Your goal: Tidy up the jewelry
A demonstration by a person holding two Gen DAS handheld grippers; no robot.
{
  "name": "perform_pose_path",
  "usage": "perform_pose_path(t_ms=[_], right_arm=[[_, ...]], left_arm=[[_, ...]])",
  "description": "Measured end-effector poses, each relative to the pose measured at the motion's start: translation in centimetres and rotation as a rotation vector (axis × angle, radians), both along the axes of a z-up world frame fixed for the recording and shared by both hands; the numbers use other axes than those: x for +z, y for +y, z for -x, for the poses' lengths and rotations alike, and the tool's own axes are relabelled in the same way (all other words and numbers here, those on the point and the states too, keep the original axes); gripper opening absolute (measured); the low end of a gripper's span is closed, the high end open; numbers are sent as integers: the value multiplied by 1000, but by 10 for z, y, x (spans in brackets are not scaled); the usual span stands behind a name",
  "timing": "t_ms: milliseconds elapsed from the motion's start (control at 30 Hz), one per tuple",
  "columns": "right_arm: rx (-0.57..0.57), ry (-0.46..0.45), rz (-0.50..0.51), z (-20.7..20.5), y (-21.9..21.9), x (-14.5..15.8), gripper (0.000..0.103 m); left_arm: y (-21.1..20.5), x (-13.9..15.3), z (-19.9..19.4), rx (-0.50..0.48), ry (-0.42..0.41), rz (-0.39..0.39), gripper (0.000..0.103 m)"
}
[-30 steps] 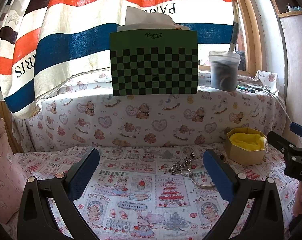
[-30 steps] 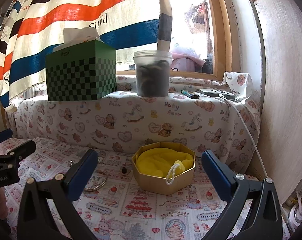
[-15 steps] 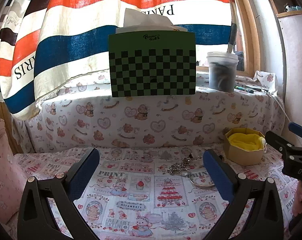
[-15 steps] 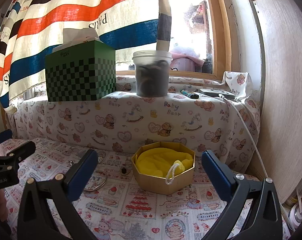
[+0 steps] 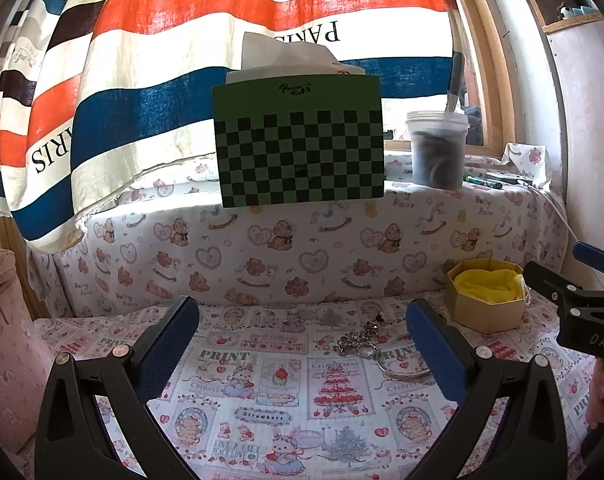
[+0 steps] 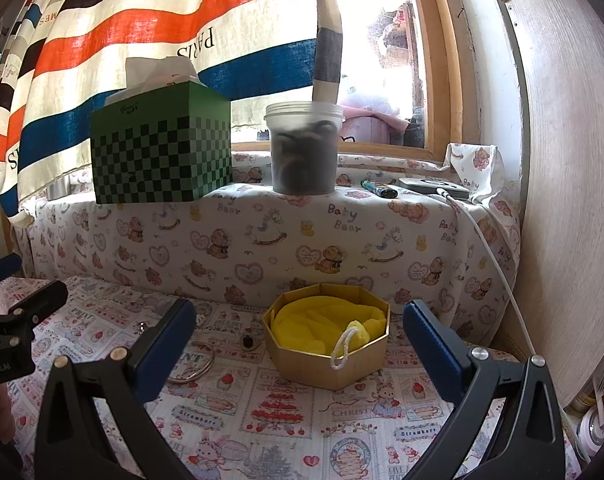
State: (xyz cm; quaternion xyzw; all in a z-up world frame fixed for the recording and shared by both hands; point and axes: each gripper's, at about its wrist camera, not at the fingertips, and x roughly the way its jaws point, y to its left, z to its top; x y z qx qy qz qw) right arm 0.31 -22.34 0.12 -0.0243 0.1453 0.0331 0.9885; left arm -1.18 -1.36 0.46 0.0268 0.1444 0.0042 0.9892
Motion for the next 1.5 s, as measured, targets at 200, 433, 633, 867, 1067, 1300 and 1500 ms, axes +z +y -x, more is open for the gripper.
perform_pose_path(t_ms=[200, 433, 633, 867, 1067, 1300, 1500], right_arm=[[15, -12, -10, 2, -2, 1, 103], [-9, -21, -17, 5, -5, 1, 103], [3, -9, -20, 3, -3, 0, 103], [-21, -5, -14, 3, -4, 0, 103], [-37, -2, -9, 2, -4, 1, 103], [-30, -1, -4, 2, -3, 1, 103], [-32, -1, -1, 2, -2, 1, 103]], left_arm=[[2, 0, 1, 2, -4, 7, 103], [4, 0, 3, -12, -10, 21, 103], [3, 0, 3, -30, -7, 27, 103], [3, -1, -1, -46, 6, 40, 103], [0, -1, -1, -50, 10, 30, 103], [0, -2, -1, -60, 15, 31, 103], [2, -2, 0, -69, 14, 46, 103]])
